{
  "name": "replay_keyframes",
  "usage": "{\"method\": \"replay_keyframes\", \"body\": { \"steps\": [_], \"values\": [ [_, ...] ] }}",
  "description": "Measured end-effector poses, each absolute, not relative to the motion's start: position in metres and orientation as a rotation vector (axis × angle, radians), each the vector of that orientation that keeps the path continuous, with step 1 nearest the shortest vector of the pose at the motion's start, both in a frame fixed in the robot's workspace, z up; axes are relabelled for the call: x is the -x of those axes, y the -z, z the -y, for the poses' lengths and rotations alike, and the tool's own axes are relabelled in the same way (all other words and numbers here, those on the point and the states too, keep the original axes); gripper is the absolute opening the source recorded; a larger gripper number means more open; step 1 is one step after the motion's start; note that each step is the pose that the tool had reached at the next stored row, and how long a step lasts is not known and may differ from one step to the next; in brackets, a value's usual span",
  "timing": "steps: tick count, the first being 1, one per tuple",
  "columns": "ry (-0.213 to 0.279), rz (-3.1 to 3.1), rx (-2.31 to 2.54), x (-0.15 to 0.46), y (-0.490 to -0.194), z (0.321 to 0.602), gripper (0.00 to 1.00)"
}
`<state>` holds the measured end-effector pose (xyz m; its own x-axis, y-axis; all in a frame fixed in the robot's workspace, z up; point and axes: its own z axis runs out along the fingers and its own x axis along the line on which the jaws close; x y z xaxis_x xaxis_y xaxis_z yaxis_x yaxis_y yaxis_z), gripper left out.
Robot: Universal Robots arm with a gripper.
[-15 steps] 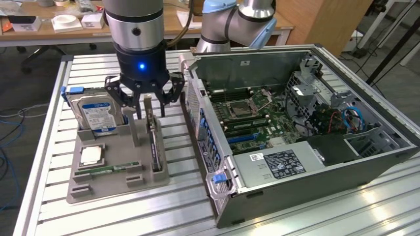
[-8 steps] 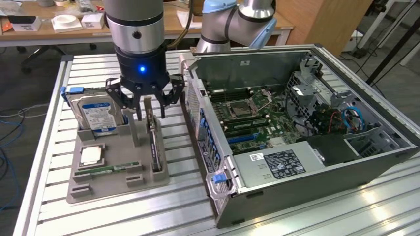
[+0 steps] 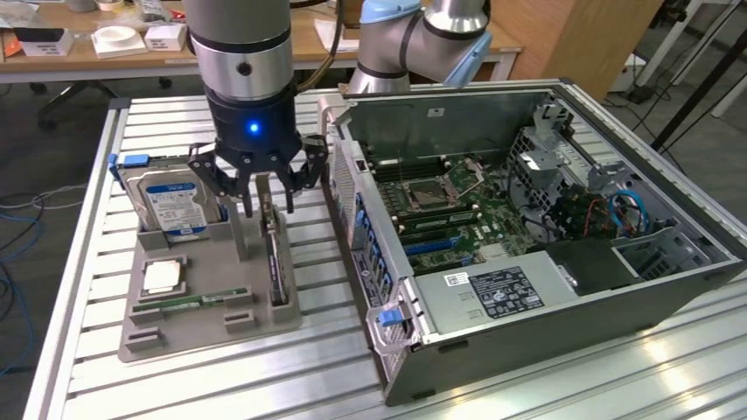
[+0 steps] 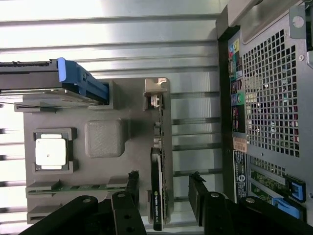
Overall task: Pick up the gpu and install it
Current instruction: 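Pick up the gpu and move the gpu toward the slot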
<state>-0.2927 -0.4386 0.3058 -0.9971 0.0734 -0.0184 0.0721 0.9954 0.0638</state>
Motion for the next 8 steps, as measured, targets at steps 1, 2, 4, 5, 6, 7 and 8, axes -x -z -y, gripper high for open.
{"method": "replay_keyframes", "body": {
  "steps": [1, 2, 4, 5, 6, 7, 8],
  "values": [
    [-0.099, -3.117, -0.114, 0.2927, -0.3052, 0.4386, 0.53],
    [-0.099, -3.117, -0.114, 0.2927, -0.3046, 0.4386, 0.53],
    [-0.100, -3.117, -0.114, 0.2927, -0.3034, 0.4386, 0.53],
    [-0.100, -3.117, -0.114, 0.2927, -0.3028, 0.4386, 0.53],
    [-0.100, -3.117, -0.114, 0.2927, -0.3023, 0.4387, 0.53],
    [-0.100, -3.117, -0.114, 0.2927, -0.3019, 0.4387, 0.53],
    [-0.101, -3.117, -0.114, 0.2927, -0.3015, 0.4387, 0.53]
  ]
}}
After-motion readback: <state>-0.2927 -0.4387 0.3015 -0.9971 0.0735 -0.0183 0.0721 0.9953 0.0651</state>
